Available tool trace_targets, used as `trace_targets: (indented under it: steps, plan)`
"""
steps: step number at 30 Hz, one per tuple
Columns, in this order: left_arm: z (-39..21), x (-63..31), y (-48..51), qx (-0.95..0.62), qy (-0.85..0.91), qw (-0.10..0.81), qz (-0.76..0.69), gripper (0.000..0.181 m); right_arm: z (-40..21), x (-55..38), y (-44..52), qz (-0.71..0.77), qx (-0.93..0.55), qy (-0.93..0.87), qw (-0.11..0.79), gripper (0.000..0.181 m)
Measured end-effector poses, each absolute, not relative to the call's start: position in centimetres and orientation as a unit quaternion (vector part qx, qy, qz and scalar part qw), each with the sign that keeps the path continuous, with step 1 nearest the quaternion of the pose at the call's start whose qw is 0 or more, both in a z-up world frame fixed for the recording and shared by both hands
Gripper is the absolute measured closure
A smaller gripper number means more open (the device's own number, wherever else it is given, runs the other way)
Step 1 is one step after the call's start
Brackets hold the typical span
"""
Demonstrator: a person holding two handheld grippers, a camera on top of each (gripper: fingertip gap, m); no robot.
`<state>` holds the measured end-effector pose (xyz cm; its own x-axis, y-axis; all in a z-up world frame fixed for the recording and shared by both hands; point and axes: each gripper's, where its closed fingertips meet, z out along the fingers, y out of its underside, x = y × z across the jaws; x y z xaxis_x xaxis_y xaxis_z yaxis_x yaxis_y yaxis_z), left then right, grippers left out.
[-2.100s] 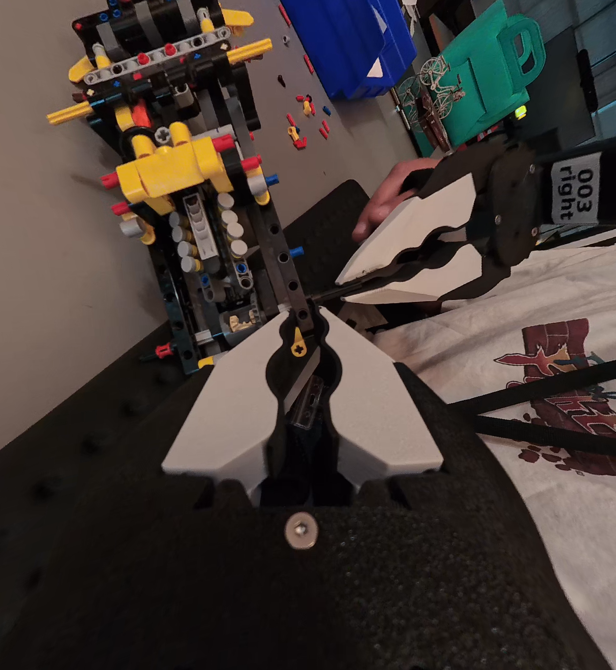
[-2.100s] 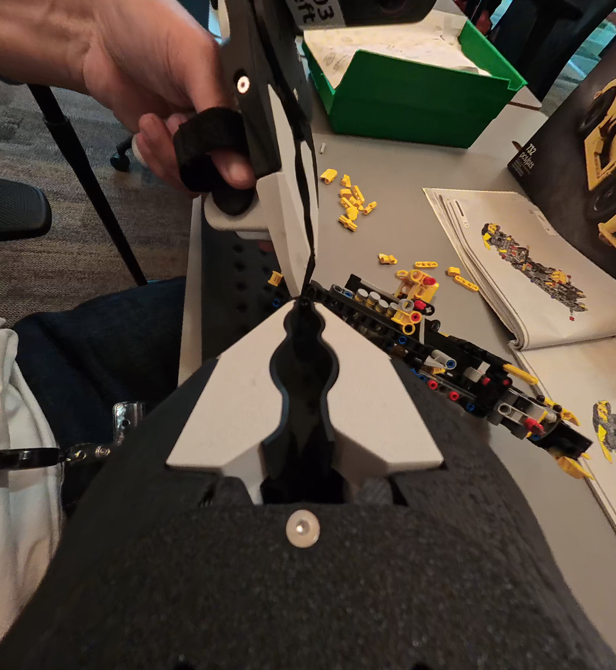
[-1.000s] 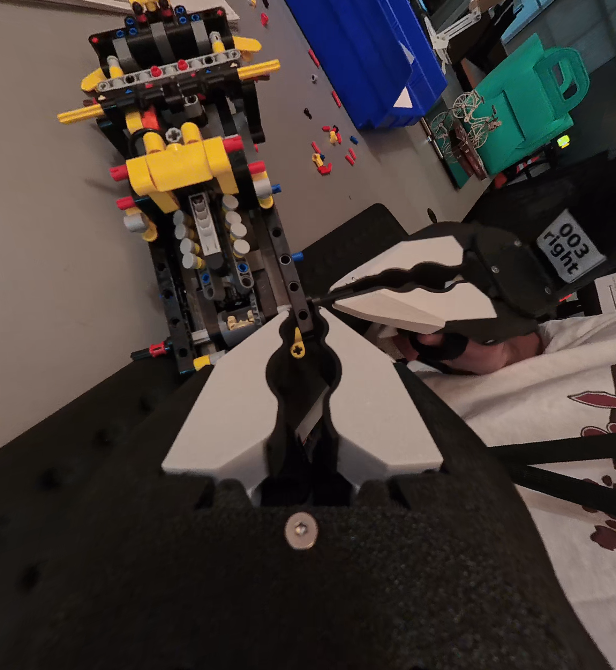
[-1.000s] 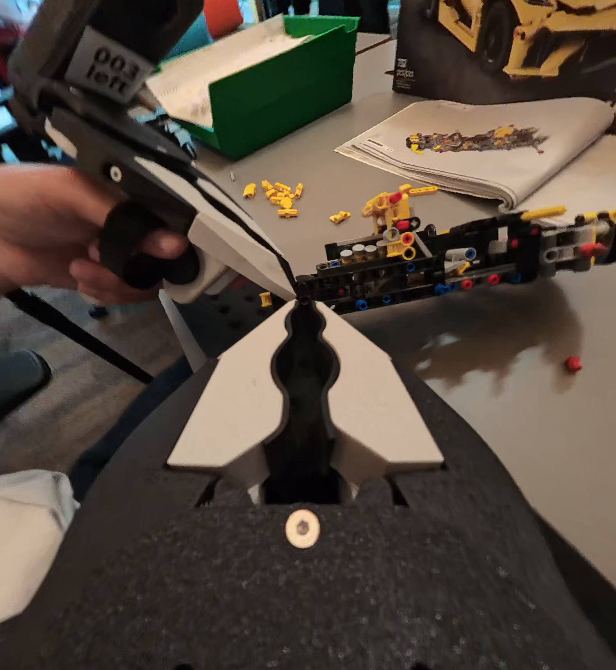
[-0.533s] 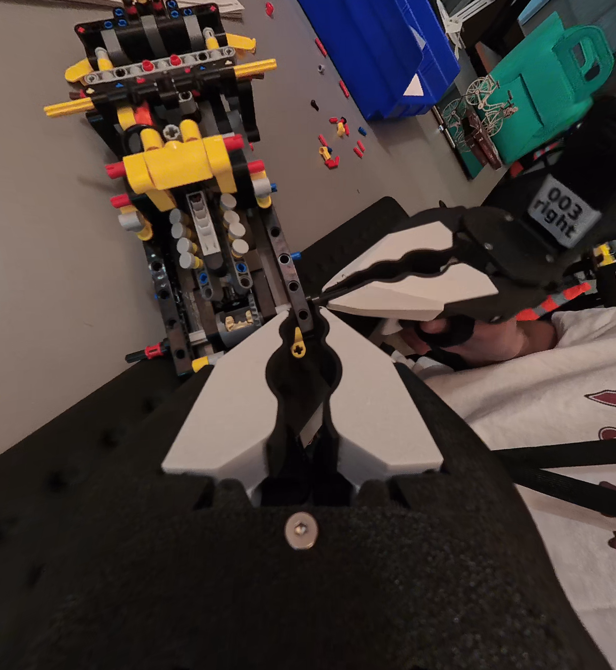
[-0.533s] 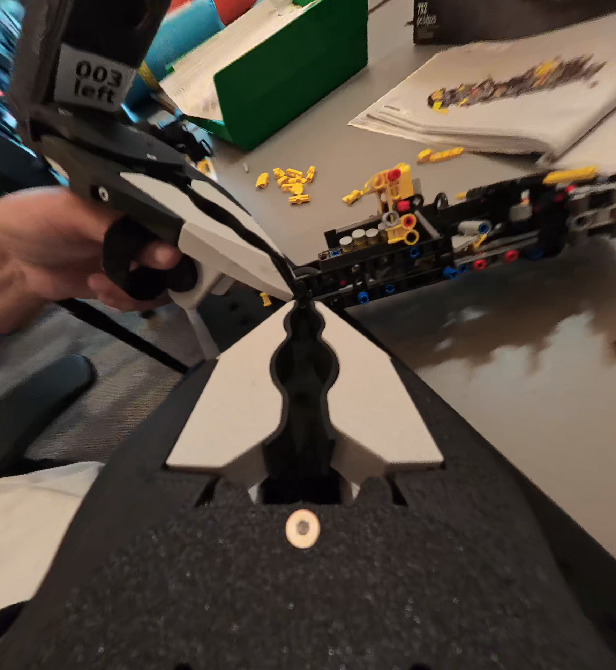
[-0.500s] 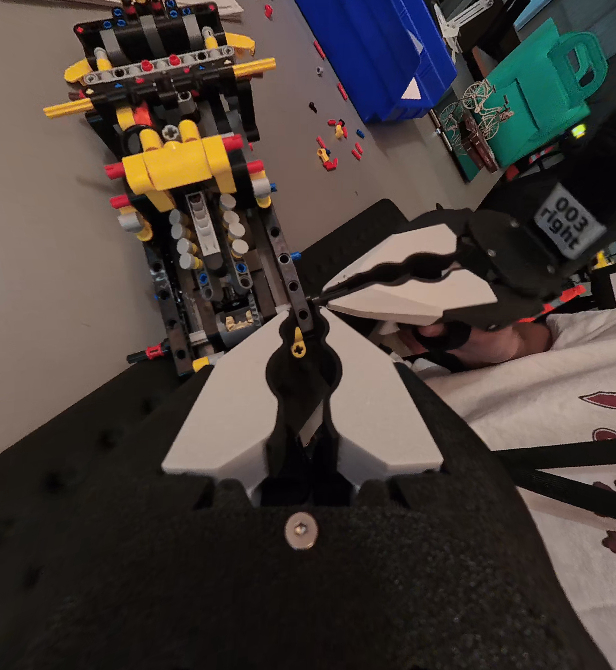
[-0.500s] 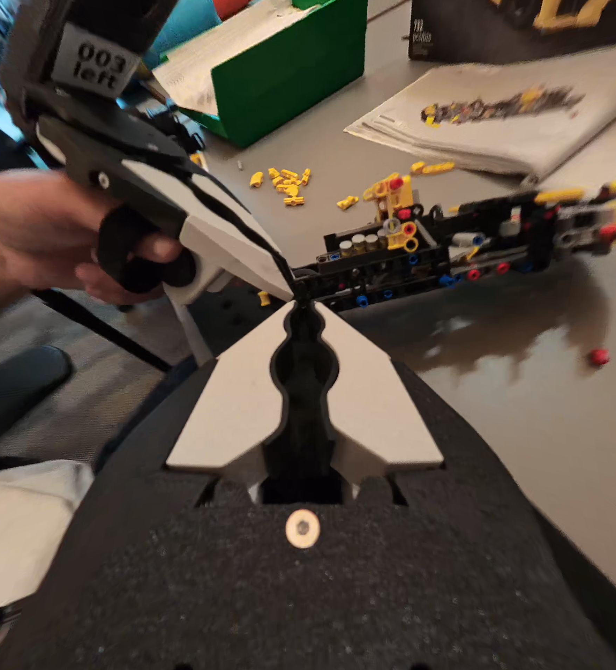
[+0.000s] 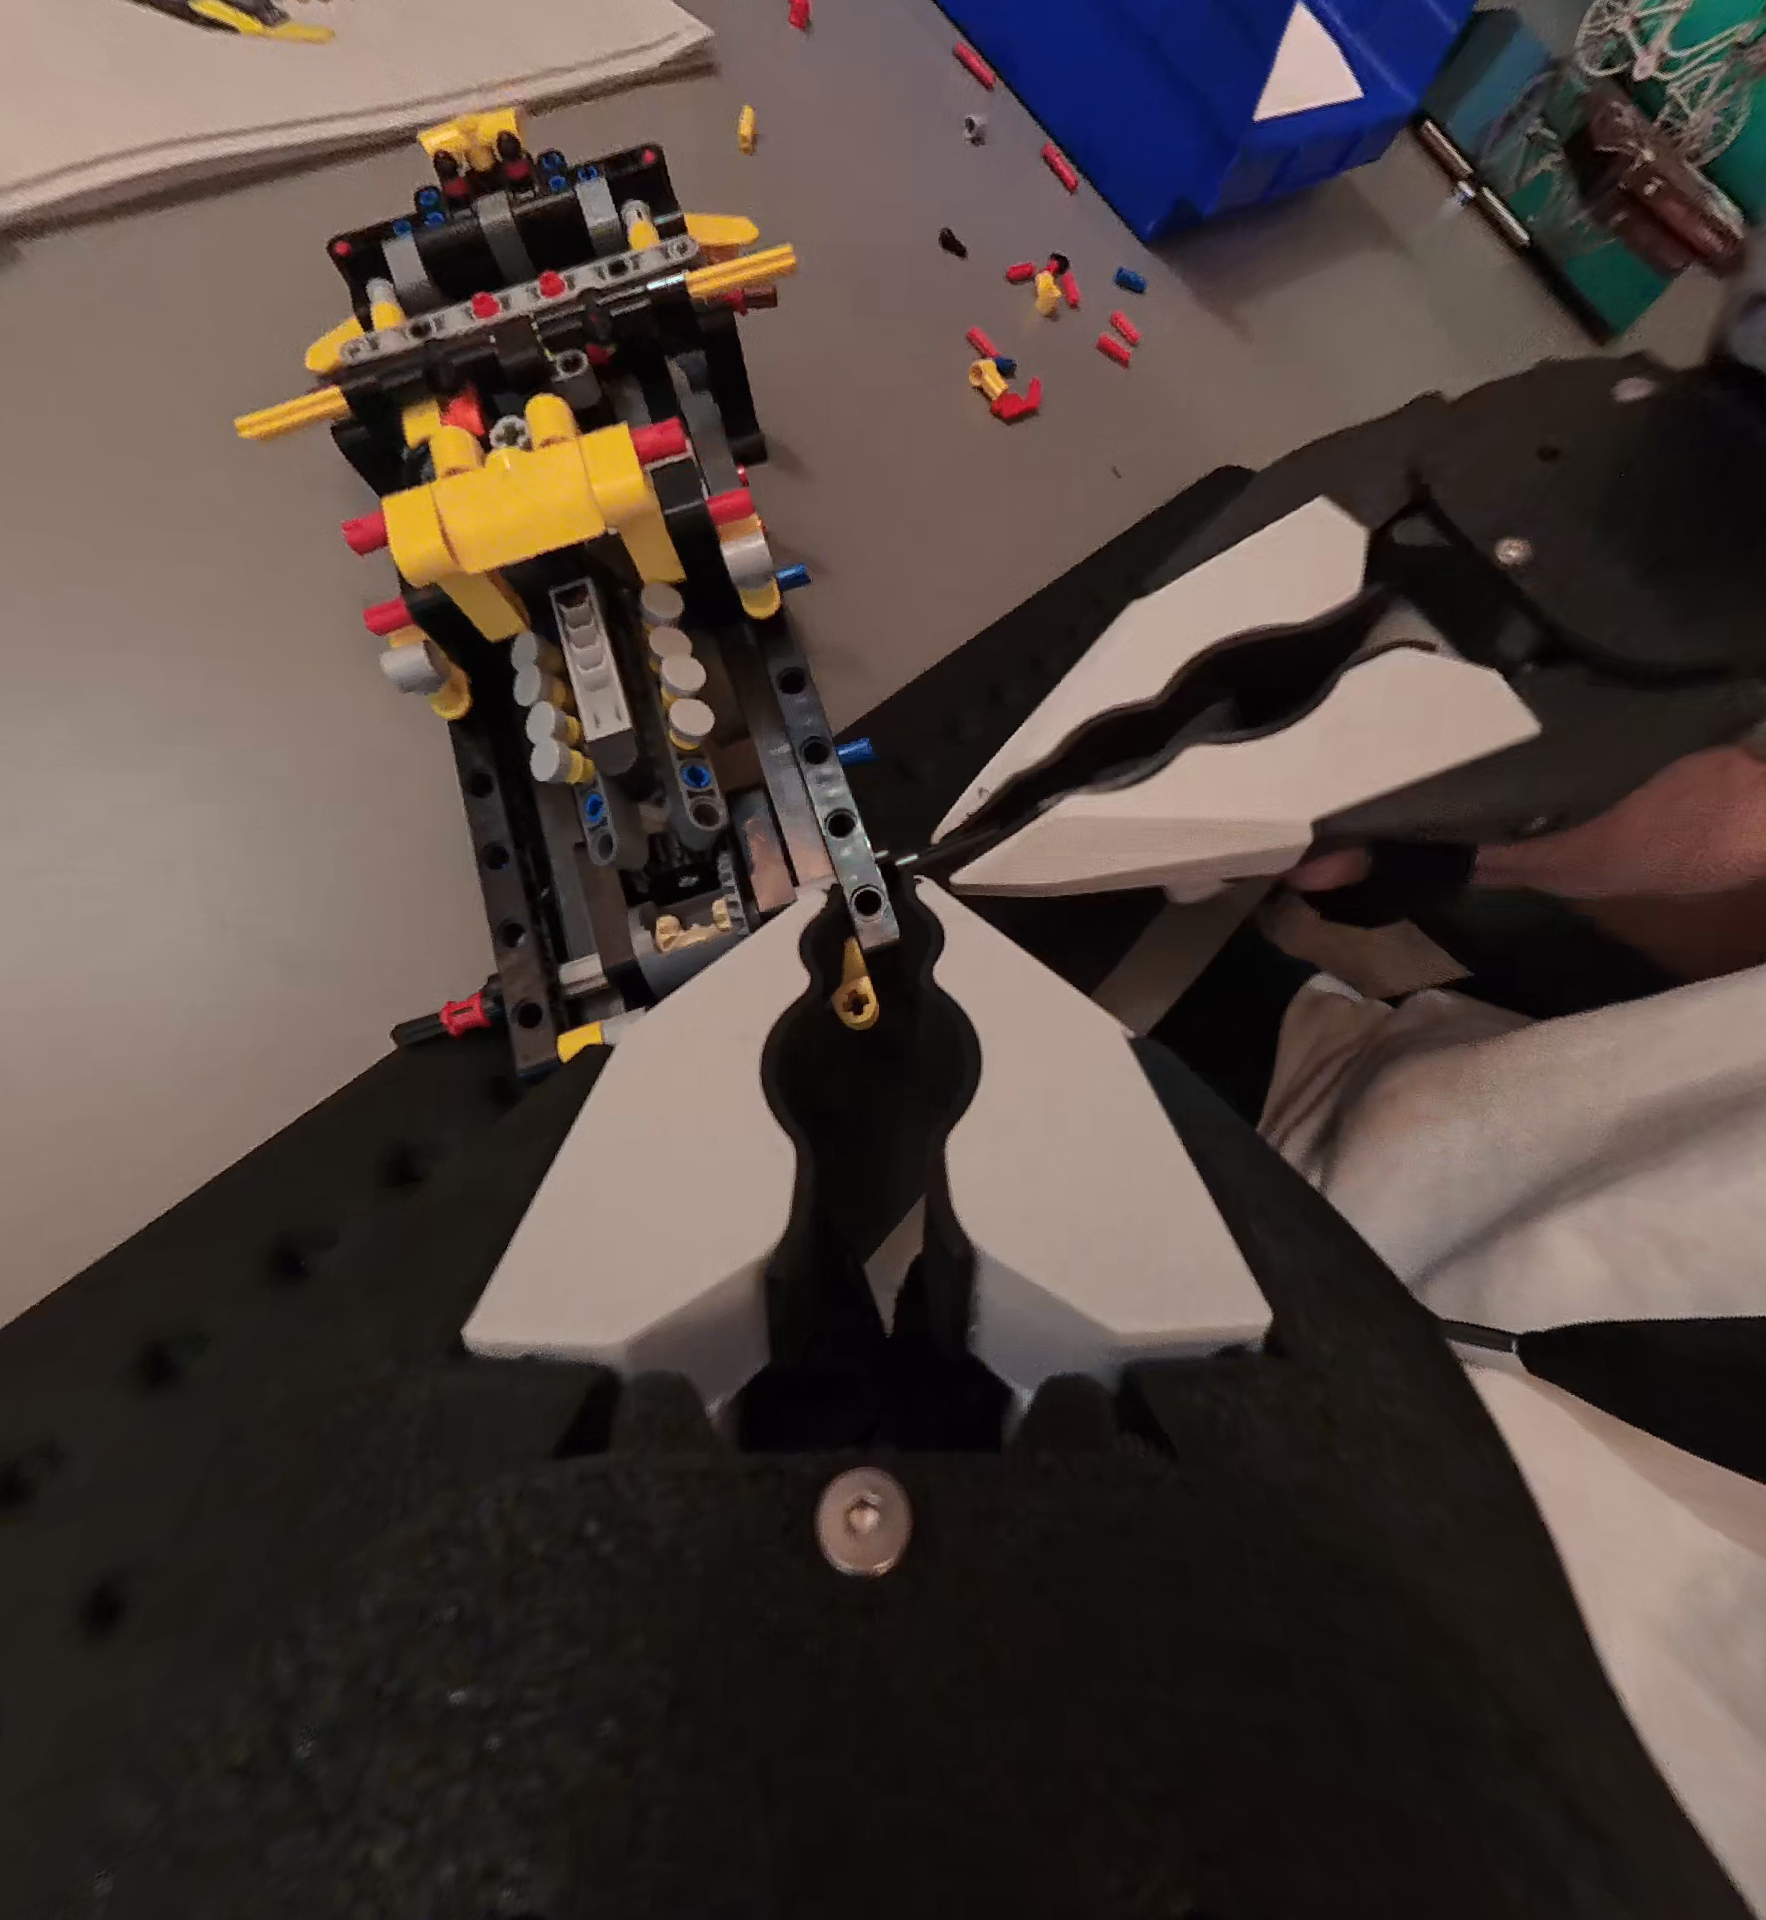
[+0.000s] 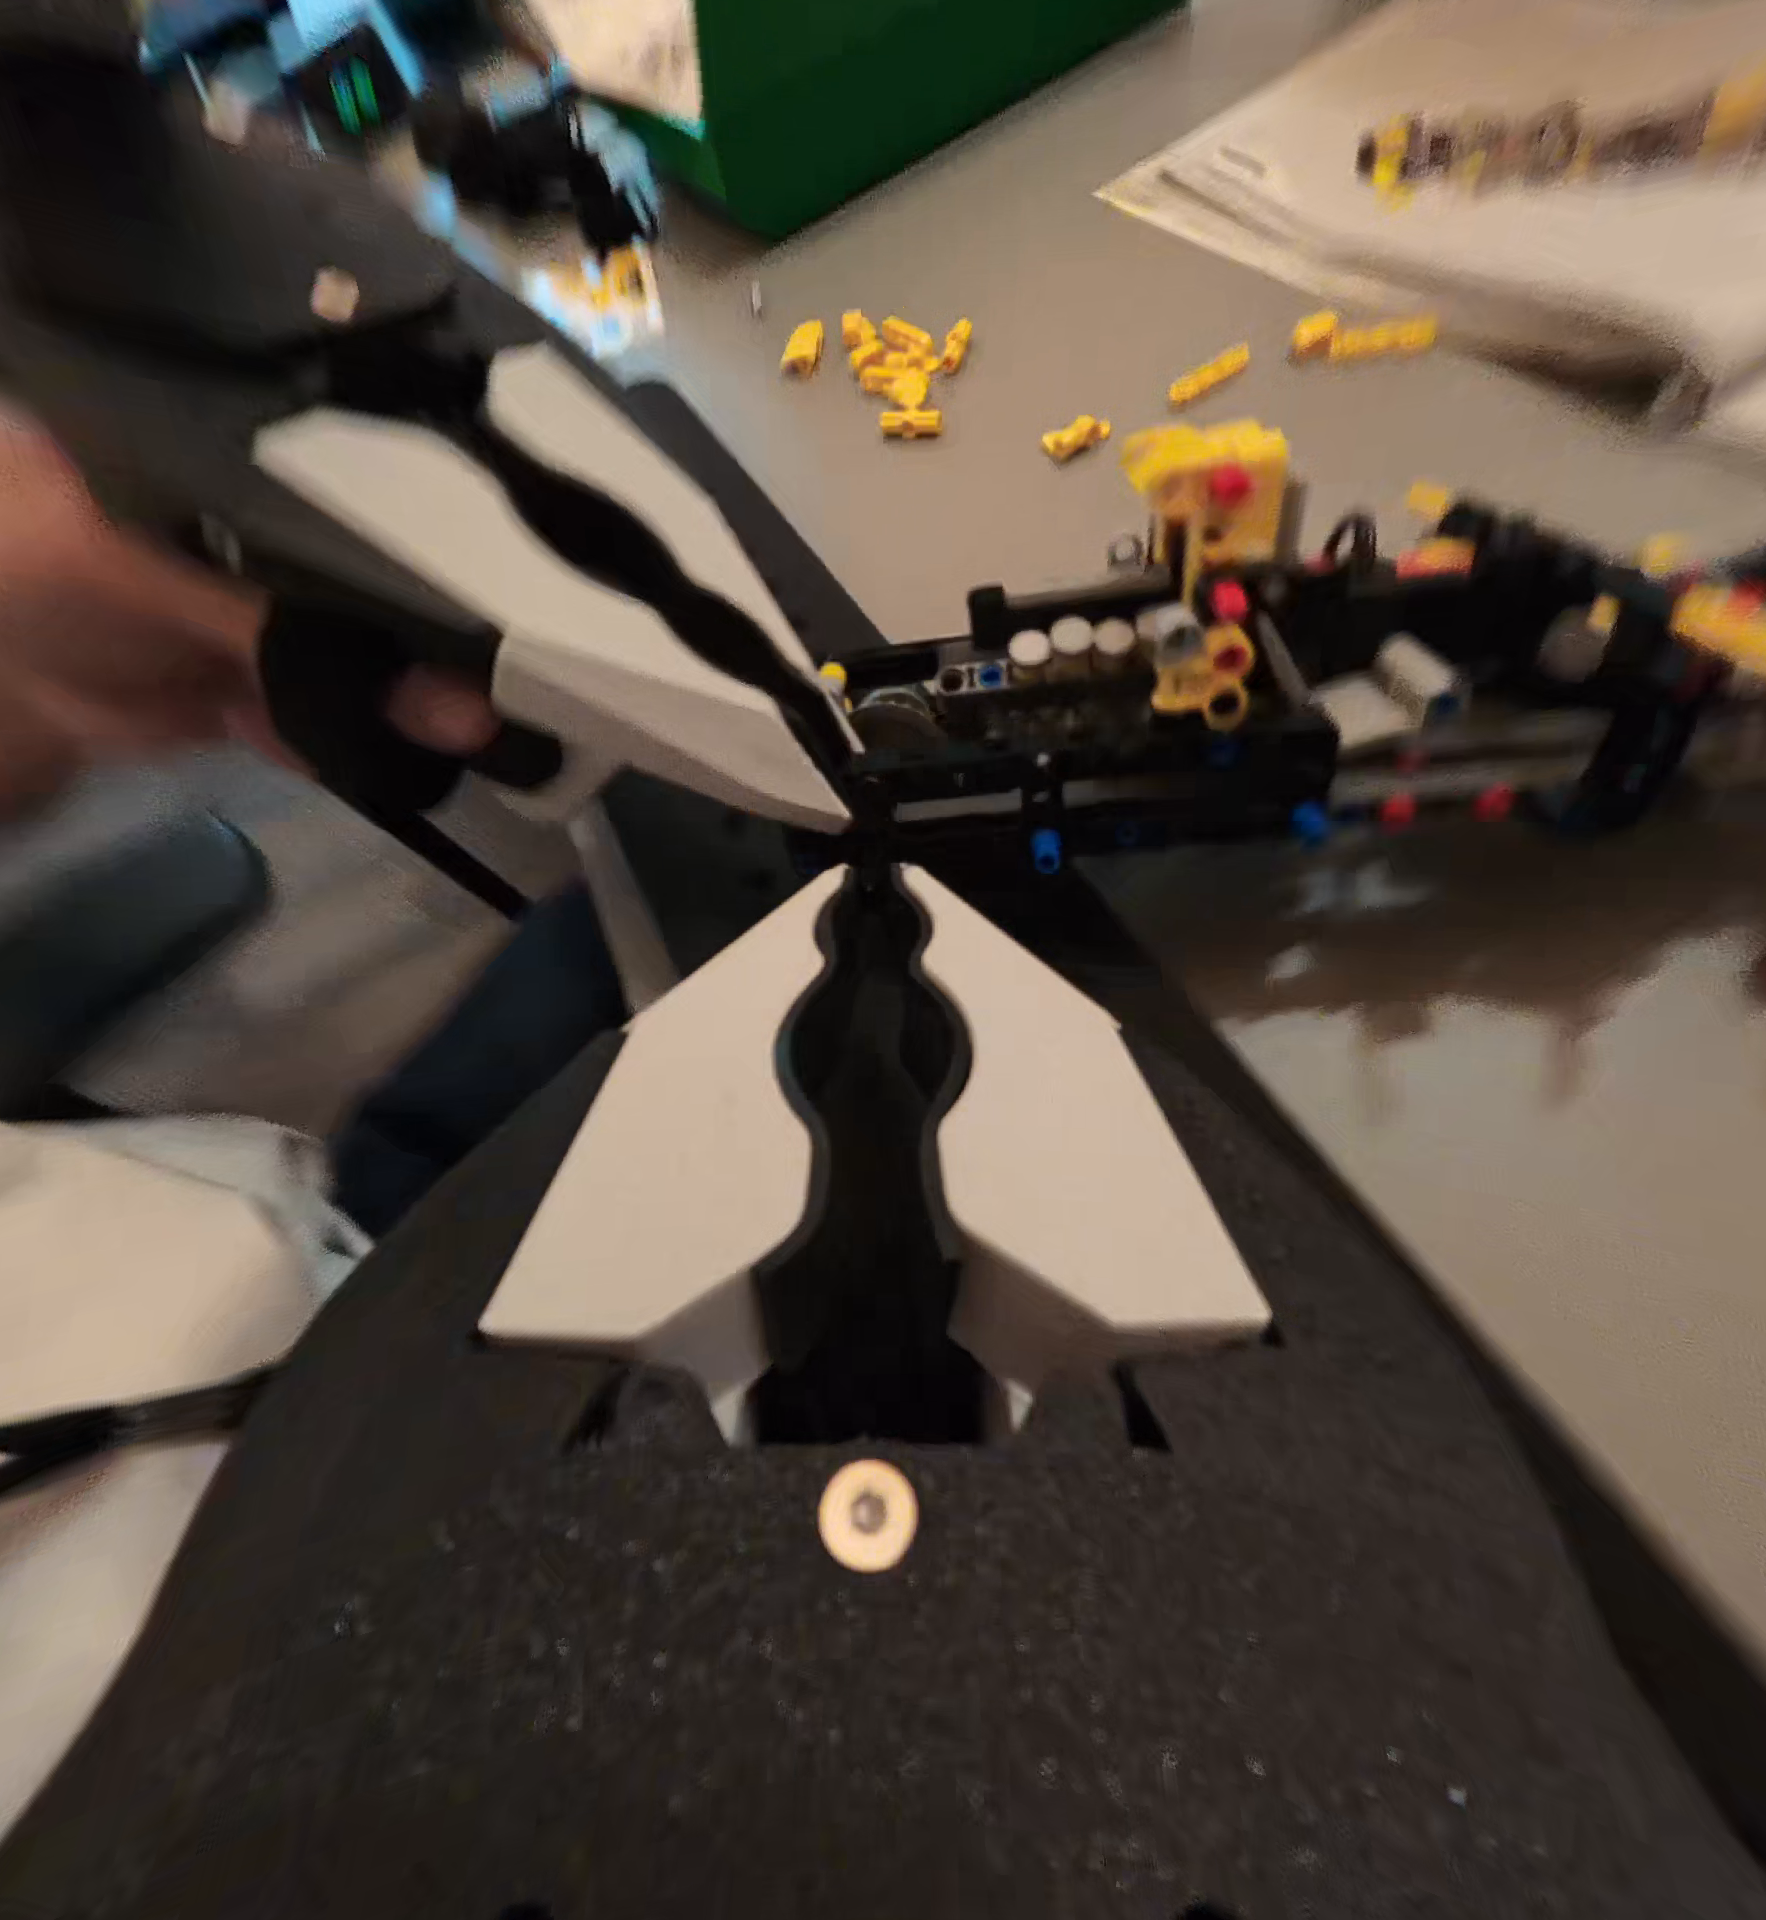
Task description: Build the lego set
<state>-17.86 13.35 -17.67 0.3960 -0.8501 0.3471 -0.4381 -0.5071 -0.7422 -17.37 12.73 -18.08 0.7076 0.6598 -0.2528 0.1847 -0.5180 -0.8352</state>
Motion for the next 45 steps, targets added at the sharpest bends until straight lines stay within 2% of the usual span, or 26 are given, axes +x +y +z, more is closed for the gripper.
trace_targets:
  steps: [4, 7, 12, 16, 18, 24, 27, 29, 31, 38, 42, 45]
  plan:
    - [-18.1, -17.6, 13.2, -0.787, 0.411, 0.313, -0.337, 0.171, -18.4, -17.4, 12.4, 0.461, -0.818, -0.067, 0.338, 0.178]
    - [-18.1, -17.4, 13.2, -0.786, 0.406, 0.329, -0.33, 0.171, -18.5, -17.2, 12.4, 0.49, -0.808, -0.032, 0.326, 0.178]
    - [-18.3, -17.5, 12.9, -0.787, 0.412, 0.317, -0.331, 0.171, -19.1, -17.0, 12.4, 0.256, -0.826, -0.267, 0.426, 0.177]
    - [-18.5, -17.7, 12.9, -0.788, 0.417, 0.311, -0.329, 0.171, -19.3, -16.6, 12.8, -0.027, -0.712, -0.515, 0.477, 0.176]
    - [-18.9, -17.8, 13.0, -0.789, 0.425, 0.313, -0.313, 0.171, -19.8, -16.6, 12.9, -0.084, -0.683, -0.552, 0.471, 0.177]
    - [-18.7, -18.0, 13.2, -0.788, 0.418, 0.318, -0.32, 0.171, -19.8, -17.2, 12.7, 0.121, -0.793, -0.398, 0.445, 0.178]
    - [-18.6, -18.0, 13.2, -0.788, 0.416, 0.318, -0.324, 0.171, -19.7, -17.6, 12.3, 0.311, -0.841, -0.232, 0.376, 0.178]
    - [-18.6, -18.0, 13.1, -0.785, 0.42, 0.32, -0.322, 0.171, -19.6, -17.9, 11.9, 0.432, -0.838, -0.12, 0.312, 0.179]
    - [-18.2, -17.9, 13.1, -0.782, 0.417, 0.324, -0.331, 0.171, -18.8, -18.0, 11.9, 0.504, -0.813, -0.056, 0.286, 0.178]
    - [-17.6, -17.9, 13.1, -0.783, 0.388, 0.311, -0.375, 0.172, -18.2, -18.1, 12.2, 0.466, -0.813, -0.099, 0.336, 0.175]
    - [-15.6, -18.4, 13.6, -0.773, 0.333, 0.294, -0.454, 0.172, -15.8, -18.3, 12.3, 0.429, -0.782, -0.211, 0.4, 0.141]
    - [-14.1, -19.2, 14.5, -0.762, 0.288, 0.278, -0.509, 0.172, -14.4, -15.4, 14.6, 0.347, -0.767, -0.275, 0.464, 0.14]
